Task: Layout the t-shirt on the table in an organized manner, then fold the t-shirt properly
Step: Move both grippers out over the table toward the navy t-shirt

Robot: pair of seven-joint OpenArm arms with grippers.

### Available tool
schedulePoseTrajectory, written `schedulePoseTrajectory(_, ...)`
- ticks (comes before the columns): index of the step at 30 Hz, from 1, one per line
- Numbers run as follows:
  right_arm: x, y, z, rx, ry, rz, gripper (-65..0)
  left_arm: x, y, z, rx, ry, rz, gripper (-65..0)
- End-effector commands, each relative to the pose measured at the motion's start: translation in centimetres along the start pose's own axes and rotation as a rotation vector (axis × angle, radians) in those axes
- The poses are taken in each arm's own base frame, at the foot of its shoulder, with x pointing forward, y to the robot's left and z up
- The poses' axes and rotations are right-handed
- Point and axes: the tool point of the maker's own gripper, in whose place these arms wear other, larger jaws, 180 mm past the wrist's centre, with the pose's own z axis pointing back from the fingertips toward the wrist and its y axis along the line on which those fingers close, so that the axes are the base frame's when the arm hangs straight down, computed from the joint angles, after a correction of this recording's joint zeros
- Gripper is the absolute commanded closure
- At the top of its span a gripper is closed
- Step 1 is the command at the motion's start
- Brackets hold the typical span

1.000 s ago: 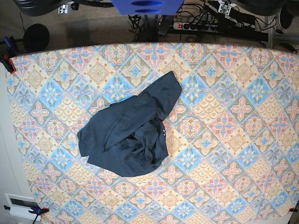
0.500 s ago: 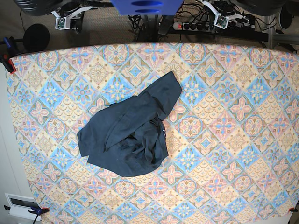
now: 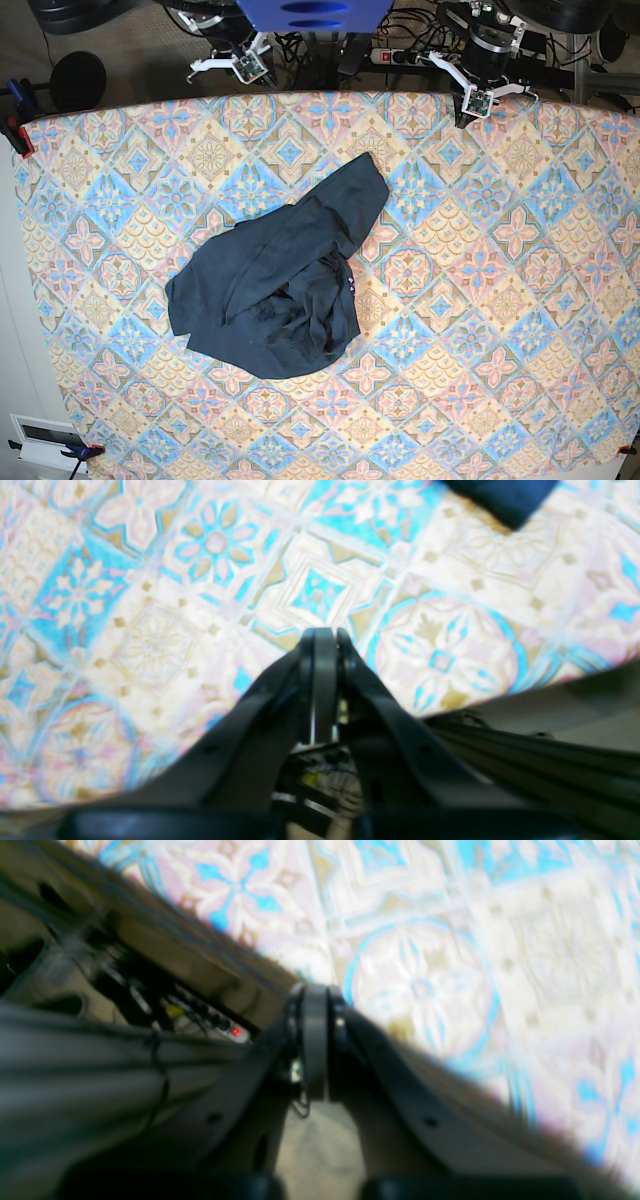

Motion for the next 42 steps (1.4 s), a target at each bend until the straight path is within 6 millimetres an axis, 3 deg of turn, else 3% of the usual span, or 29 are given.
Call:
schedulePoseTrajectory(1,2.0,0.6,-0.4,0.018,-0.060,0.016,-0.8,1.5,0.2,-0.1,0.002,-0.045,0.028,-0.5)
schedulePoseTrajectory(4,3.7,2.0,-1.8,0.051,-0.071,0.133,-4.7,1.8,0.1,-0.7,-0.022,-0.030,0.132,-0.5)
schedulePoseTrajectory(10,8.4,4.1,-4.2,0.067,-0.140,0.279,-11.6,1.7,2.3,-0.8,0.002,-0.002,0.300,-0.5)
schedulePoseTrajectory(14,11.4,3.5,-5.5,0.055,-0.216,0.326,-13.4,1.9,2.8,-0.7,0.004,-0.011,0.339,-0.5)
schedulePoseTrajectory(17,12.6,3.8,-6.2,0.050,-0.237,0.306,-13.3,1.9,2.8,-0.7,0.006,-0.011,0.335,-1.8)
schedulePoseTrajectory(19,12.8,4.0,-6.4,0.051,-0.239,0.298,-13.3,2.0,2.8,-0.8,0.005,-0.014,0.335,-2.9)
schedulePoseTrajectory(22,13.0,3.9,-6.2,0.049,-0.245,0.296,-13.3,3.7,2.6,-1.9,-0.010,-0.056,0.332,-5.5)
schedulePoseTrajectory(27,13.0,3.6,-6.2,0.041,-0.245,0.294,-13.3,5.7,0.5,-4.1,-0.093,-0.026,0.318,-10.1)
schedulePoseTrajectory(31,13.9,3.4,-5.7,0.035,-0.271,0.289,-13.3,6.0,0.1,-4.5,-0.110,-0.014,0.313,-10.8)
schedulePoseTrajectory(36,14.5,1.9,-5.4,-0.008,-0.283,0.277,-13.2,6.0,0.1,-4.5,-0.109,-0.012,0.311,-10.8)
schedulePoseTrajectory(40,11.9,3.3,-4.6,0.024,-0.220,0.236,-13.2,6.0,0.1,-4.5,-0.108,-0.011,0.310,-10.7)
schedulePoseTrajectory(42,10.8,2.8,-4.1,0.020,-0.200,0.247,-13.0,5.9,0.2,-4.5,-0.105,-0.009,0.310,-10.7)
